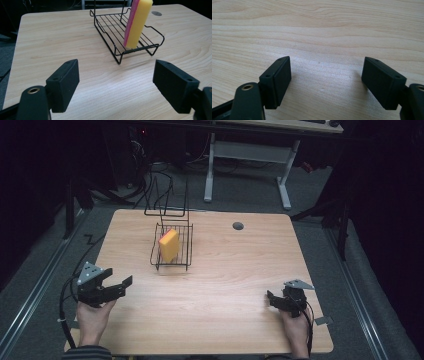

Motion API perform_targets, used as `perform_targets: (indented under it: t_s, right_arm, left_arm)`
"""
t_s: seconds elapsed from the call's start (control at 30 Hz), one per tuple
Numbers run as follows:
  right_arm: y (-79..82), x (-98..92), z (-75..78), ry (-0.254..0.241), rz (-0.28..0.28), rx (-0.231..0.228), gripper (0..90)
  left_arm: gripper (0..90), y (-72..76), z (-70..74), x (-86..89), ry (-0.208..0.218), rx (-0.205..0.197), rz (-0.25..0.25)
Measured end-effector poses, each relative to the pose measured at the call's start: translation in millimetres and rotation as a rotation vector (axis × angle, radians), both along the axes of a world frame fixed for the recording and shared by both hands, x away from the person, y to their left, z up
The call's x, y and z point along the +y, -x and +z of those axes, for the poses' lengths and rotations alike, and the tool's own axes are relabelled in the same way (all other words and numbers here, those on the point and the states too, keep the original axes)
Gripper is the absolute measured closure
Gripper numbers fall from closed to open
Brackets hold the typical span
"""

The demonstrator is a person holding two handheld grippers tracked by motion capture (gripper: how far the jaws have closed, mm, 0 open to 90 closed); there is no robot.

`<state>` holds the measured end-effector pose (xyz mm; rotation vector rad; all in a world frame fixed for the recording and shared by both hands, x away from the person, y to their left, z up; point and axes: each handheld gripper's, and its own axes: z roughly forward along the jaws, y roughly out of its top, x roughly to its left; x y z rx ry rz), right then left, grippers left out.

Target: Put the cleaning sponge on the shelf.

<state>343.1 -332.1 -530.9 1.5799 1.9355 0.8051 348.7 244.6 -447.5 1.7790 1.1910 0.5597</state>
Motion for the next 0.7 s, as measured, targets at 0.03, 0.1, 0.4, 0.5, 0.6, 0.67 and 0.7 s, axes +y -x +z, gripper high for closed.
perform_targets:
  t_s: [0.03,0.1,0.4,0.5,0.6,0.67,0.7]
  right_arm:
    - [0.0,0.0,0.0,0.000,0.000,0.000,24.0]
    - [0.0,0.0,0.0,0.000,0.000,0.000,24.0]
    - [0.1,0.0,0.0,-0.001,0.001,0.000,24.0]
    - [0.1,0.0,0.0,-0.001,0.001,0.000,24.0]
    - [0.1,-0.1,0.0,0.000,0.002,0.000,24.0]
    - [0.1,-0.1,0.0,0.000,0.002,0.000,24.0]
    - [0.1,0.0,0.0,-0.001,0.001,0.000,24.0]
  left_arm:
    - [21.9,0.9,-0.9,0.1,0.001,-0.001,0.001]
    - [21.9,2.2,-2.8,0.5,0.002,0.003,0.003]
    - [22.0,6.2,-12.1,3.9,0.031,0.022,0.007]
    - [22.1,7.4,-15.4,4.3,0.034,0.029,0.011]
    - [22.2,8.6,-19.6,3.6,0.039,0.036,0.013]
    - [22.2,9.4,-22.4,3.1,0.041,0.042,0.014]
    - [22.2,9.7,-23.2,3.0,0.043,0.043,0.015]
